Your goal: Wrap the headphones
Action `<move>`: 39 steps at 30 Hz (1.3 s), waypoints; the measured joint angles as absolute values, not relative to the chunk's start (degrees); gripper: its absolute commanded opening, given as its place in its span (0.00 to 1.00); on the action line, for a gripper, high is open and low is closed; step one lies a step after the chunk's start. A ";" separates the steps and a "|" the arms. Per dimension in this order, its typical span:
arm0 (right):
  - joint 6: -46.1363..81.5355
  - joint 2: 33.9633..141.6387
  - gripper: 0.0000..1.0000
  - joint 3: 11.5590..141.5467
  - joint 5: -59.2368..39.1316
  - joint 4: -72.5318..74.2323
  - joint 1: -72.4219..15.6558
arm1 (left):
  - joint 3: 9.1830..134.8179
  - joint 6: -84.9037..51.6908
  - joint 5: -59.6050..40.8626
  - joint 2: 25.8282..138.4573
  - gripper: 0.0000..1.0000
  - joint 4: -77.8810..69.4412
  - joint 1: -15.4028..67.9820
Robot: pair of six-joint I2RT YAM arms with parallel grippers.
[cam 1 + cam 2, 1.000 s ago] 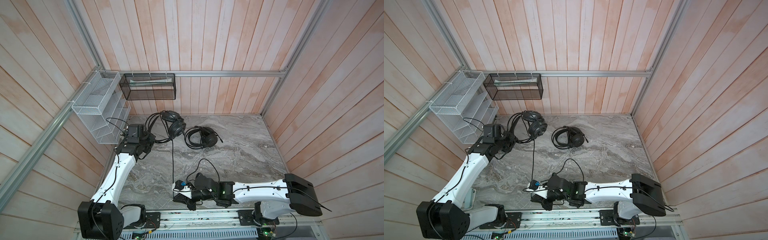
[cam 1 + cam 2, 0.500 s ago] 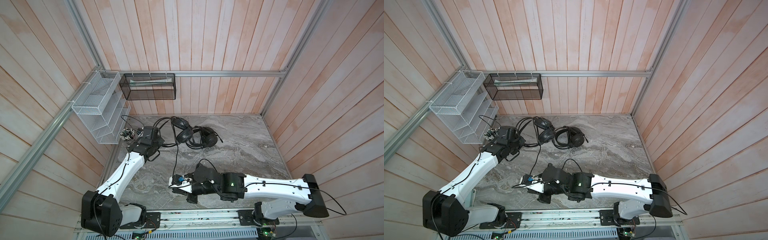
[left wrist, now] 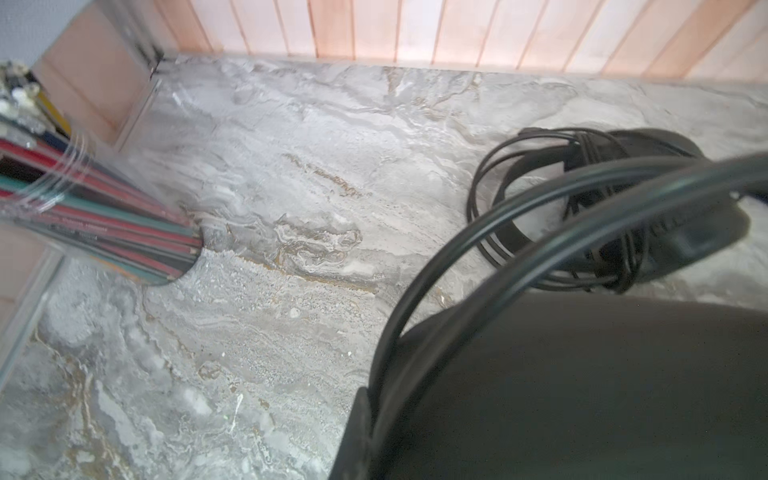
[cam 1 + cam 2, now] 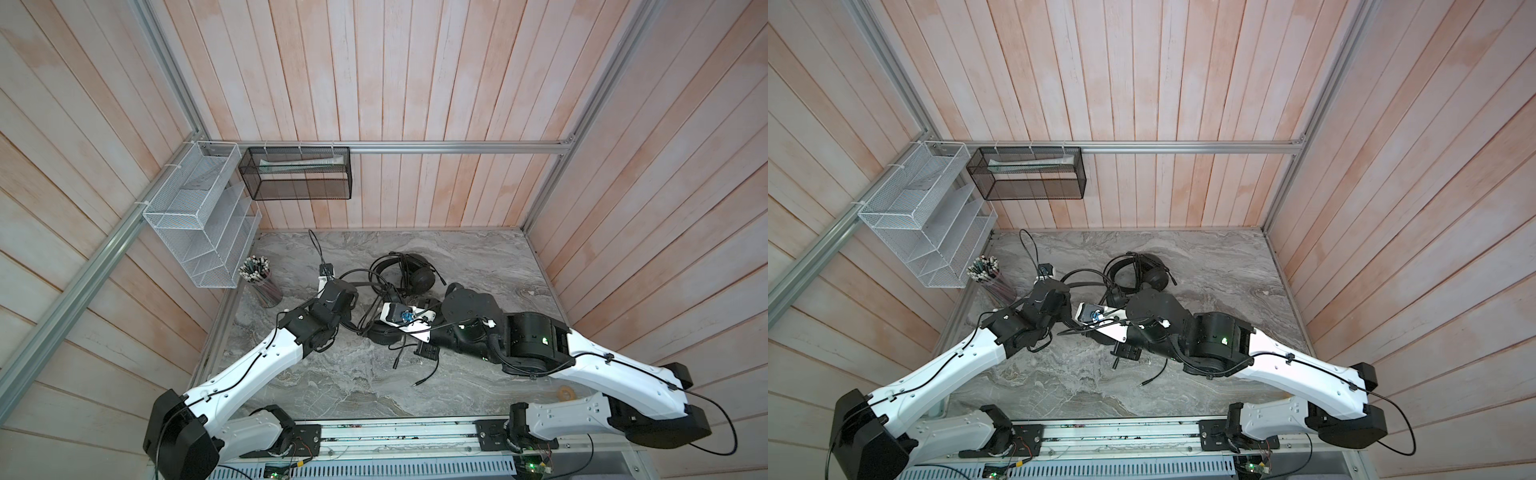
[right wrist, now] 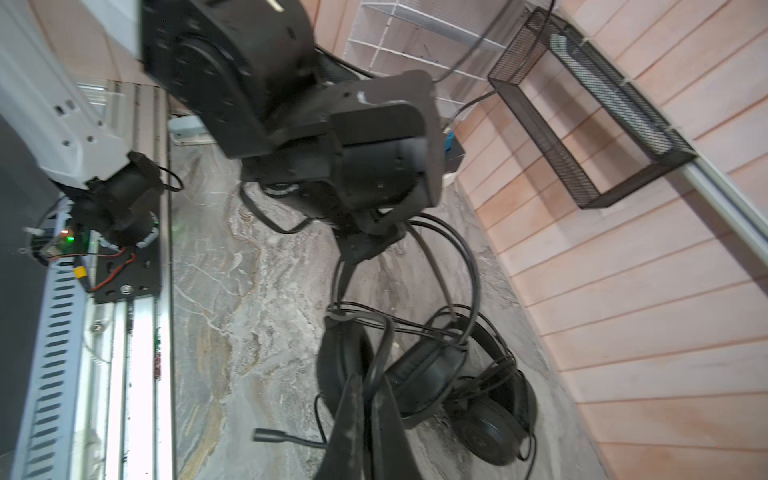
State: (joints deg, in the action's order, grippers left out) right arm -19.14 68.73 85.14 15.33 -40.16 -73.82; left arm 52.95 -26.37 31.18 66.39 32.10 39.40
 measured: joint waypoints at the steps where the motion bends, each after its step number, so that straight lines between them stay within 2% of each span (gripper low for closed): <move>1: -19.53 68.69 0.00 85.19 16.32 -40.07 -73.08 | 52.21 -25.15 31.70 65.45 0.00 31.81 40.10; 15: -20.93 68.36 0.00 77.71 22.61 -28.34 -58.11 | 45.23 -16.47 32.18 51.42 0.00 26.35 43.68; 29: -17.96 68.79 0.00 69.63 22.04 -16.05 -54.00 | 44.60 -16.49 29.08 44.64 0.00 27.29 43.68; 39: -15.81 69.23 0.02 65.25 17.78 -9.98 -53.17 | 45.82 -18.94 23.38 41.19 0.00 31.88 43.62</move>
State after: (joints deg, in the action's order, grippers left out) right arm -15.81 69.23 65.25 17.78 -9.98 -53.17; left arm 45.82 -18.94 23.38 41.19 31.88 43.62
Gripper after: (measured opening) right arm 0.065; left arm 0.074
